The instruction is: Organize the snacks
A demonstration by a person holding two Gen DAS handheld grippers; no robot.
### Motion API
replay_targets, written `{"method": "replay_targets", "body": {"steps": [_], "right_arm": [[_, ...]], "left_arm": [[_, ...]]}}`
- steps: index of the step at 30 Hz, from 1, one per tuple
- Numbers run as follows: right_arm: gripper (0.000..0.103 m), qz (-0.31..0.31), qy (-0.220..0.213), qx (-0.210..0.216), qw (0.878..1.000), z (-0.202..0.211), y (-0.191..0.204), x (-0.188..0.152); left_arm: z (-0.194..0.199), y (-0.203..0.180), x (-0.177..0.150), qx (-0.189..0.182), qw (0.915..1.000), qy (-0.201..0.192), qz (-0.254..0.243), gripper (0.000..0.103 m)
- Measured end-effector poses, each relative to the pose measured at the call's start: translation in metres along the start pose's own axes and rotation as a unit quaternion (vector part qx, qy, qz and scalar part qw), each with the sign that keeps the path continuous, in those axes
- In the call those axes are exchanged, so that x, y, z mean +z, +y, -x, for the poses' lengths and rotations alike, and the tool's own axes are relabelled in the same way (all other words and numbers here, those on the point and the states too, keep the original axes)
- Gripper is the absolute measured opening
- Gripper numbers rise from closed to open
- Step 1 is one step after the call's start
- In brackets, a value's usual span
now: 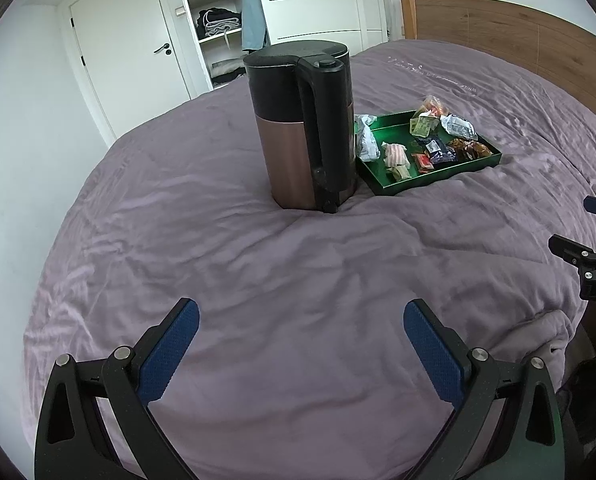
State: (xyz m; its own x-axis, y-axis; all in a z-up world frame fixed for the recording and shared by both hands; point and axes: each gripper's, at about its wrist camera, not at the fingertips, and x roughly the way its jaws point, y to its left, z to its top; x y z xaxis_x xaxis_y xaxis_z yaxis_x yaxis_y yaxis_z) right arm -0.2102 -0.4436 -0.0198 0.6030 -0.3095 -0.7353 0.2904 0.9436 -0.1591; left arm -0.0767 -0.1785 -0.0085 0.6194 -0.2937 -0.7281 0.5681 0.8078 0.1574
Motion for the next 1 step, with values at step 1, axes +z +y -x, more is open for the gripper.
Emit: {"method": "replay_targets", "body": {"steps": [1], "right_arm": [[0.103, 0.000, 0.000, 0.000, 1.000, 0.0000, 0.0000, 0.0000]], "left_arm": [[-0.0001, 0.0000, -0.0001, 0.000, 1.0000, 0.000, 0.001, 0.101]]}}
